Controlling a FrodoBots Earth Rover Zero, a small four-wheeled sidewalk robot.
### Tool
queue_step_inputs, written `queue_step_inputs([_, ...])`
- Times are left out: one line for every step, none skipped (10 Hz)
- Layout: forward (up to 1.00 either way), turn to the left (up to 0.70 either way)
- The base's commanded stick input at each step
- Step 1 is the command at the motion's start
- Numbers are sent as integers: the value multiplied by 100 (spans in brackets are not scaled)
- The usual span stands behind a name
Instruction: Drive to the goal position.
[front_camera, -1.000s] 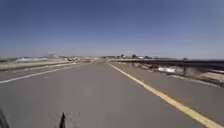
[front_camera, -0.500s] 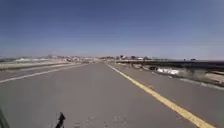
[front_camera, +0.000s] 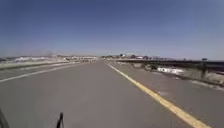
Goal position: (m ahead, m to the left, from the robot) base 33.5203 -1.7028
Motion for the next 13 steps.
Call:
queue_step_inputs([100, 0])
queue_step_inputs([100, 0])
queue_step_inputs([100, 0])
queue_step_inputs([100, 0])
queue_step_inputs([100, 0])
queue_step_inputs([100, 0])
queue_step_inputs([100, 0])
queue_step_inputs([100, 0])
queue_step_inputs([100, 0])
queue_step_inputs([100, 0])
queue_step_inputs([100, 0])
queue_step_inputs([100, 0])
queue_step_inputs([100, 0])
